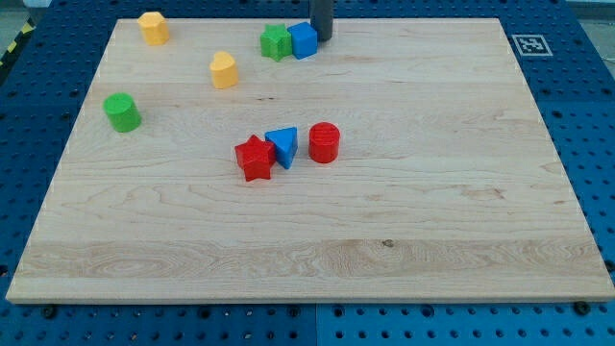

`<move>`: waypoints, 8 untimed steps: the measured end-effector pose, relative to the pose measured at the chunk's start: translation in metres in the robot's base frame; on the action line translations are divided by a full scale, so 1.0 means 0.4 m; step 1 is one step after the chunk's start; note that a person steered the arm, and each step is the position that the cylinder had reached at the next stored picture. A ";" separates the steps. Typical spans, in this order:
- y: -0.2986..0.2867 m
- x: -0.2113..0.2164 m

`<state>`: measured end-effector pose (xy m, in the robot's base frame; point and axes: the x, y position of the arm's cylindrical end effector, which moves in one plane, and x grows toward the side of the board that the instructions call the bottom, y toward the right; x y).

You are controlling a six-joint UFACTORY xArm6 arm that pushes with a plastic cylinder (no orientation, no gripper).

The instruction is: Push the red circle diagonally to the bottom right of cube

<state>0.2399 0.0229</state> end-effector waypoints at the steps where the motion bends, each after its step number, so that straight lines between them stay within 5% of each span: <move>1: 0.024 0.086; 5: -0.031 0.506; 8: -0.141 0.688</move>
<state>0.5151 -0.0336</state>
